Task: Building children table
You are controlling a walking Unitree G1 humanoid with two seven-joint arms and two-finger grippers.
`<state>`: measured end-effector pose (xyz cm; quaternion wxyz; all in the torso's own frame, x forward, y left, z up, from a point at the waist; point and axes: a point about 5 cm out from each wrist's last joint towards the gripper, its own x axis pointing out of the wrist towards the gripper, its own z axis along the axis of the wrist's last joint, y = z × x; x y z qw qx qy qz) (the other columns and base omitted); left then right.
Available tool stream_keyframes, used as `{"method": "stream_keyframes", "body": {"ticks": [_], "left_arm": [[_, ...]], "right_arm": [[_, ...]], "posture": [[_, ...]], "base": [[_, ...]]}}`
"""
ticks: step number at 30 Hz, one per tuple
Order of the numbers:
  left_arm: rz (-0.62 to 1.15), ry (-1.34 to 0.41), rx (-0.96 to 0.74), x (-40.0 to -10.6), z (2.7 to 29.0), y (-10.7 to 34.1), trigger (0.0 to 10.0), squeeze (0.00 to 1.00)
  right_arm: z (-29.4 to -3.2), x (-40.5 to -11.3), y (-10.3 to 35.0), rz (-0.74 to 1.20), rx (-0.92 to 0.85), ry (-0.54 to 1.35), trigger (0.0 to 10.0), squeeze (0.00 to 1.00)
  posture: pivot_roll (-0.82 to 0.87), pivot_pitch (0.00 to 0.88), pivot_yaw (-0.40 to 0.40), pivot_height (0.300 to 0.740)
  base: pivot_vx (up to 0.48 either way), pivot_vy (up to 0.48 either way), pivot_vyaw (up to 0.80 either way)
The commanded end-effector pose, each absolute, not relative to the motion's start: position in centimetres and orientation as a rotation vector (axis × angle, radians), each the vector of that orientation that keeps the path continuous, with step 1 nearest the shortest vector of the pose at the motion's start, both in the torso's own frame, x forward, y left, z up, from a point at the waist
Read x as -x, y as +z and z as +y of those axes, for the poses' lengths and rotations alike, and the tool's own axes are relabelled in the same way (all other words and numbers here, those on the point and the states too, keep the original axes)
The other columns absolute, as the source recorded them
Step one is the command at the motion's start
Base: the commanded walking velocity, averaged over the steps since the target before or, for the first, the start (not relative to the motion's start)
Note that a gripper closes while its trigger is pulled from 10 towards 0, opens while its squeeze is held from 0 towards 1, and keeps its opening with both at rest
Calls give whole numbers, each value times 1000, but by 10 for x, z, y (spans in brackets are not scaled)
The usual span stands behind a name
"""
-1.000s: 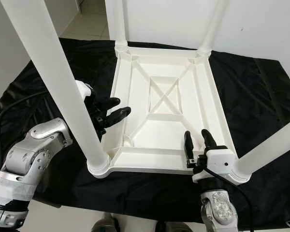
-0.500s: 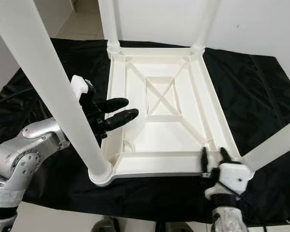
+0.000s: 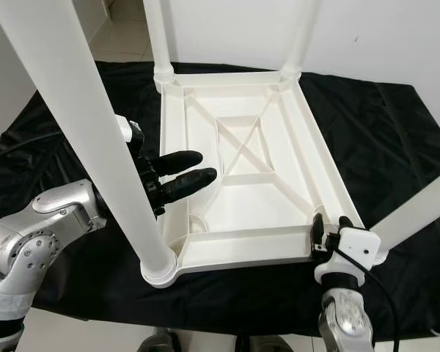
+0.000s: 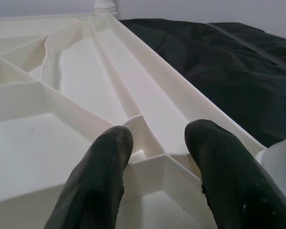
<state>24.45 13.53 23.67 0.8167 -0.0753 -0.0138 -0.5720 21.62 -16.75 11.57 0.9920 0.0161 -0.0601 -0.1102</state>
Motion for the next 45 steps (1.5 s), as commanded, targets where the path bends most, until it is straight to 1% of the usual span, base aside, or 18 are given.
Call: {"method": "stream_keyframes", "body": {"ticks": [1,3,6,7,10,11,12,19,24,26,30,34,37,39,42,43,44,45], "left_arm": [[-42,-1353,171,-231,128,240,10000,0],[-41,-1353,170,-230,127,240,10000,0],[-45,-1337,178,-230,127,240,10000,0],[-45,-1337,178,-230,127,240,10000,0],[-46,-1335,181,-229,127,243,10000,0],[-46,-1335,181,-229,127,243,10000,0],[-46,-1335,182,-230,127,243,10000,0],[-51,-1341,201,-229,123,245,10000,0],[-43,-1349,197,-229,122,243,10000,0],[-41,-1349,185,-232,121,241,10000,0],[-46,-1334,171,-235,120,240,10000,0],[-56,-1234,102,-259,127,231,10000,0],[-62,-1205,88,-266,129,230,10000,0],[-49,-1138,58,-283,136,223,10000,0],[-49,-1138,58,-283,136,223,10000,0],[-51,-1108,47,-291,139,221,10000,0],[-51,-1108,47,-291,139,221,10000,0],[-44,-1084,30,-300,144,217,10000,0]], "right_arm": [[-164,-228,107,-77,-98,-179,10000,0],[-165,-233,108,-83,-117,-160,10000,0],[-162,-249,112,-99,-102,-86,10000,0],[-162,-249,112,-99,-102,-86,10000,0],[-159,-271,117,-117,-67,-17,10000,0],[-159,-271,117,-117,-67,-17,10000,0],[-158,-278,118,-121,-73,-3,10000,0],[-155,-296,116,-126,-112,32,10000,0],[-150,-299,120,-165,-129,75,10000,0],[-147,-298,130,-218,-132,97,10000,0],[-145,-294,134,-245,-117,111,10000,0],[-137,-272,148,-327,-103,155,10000,0],[-137,-266,151,-336,-100,164,10000,0],[-134,-256,154,-342,-88,185,10000,0],[-134,-256,154,-342,-88,185,10000,0],[-133,-250,155,-344,-81,196,10000,0],[-133,-250,155,-344,-81,196,10000,0],[-133,-243,157,-349,-76,204,10000,0]], "posture": [[31,99,21,740],[33,100,17,740],[43,103,20,740],[43,103,20,740],[42,106,21,740],[42,106,21,740],[40,108,24,740],[30,112,30,740],[24,108,38,740],[24,106,39,740],[24,105,38,740],[17,100,39,740],[17,100,39,740],[6,93,42,740],[6,93,42,740],[-3,90,44,740],[-3,90,44,740],[-11,83,47,740]], "base": [[0,0,0],[0,0,0],[0,0,0],[0,0,0],[0,0,0],[0,0,0],[0,0,0],[0,0,0],[0,0,0],[0,0,0],[0,0,0],[0,0,0],[0,0,0],[0,0,0],[0,0,0],[0,0,0],[0,0,0],[0,0,0]]}}
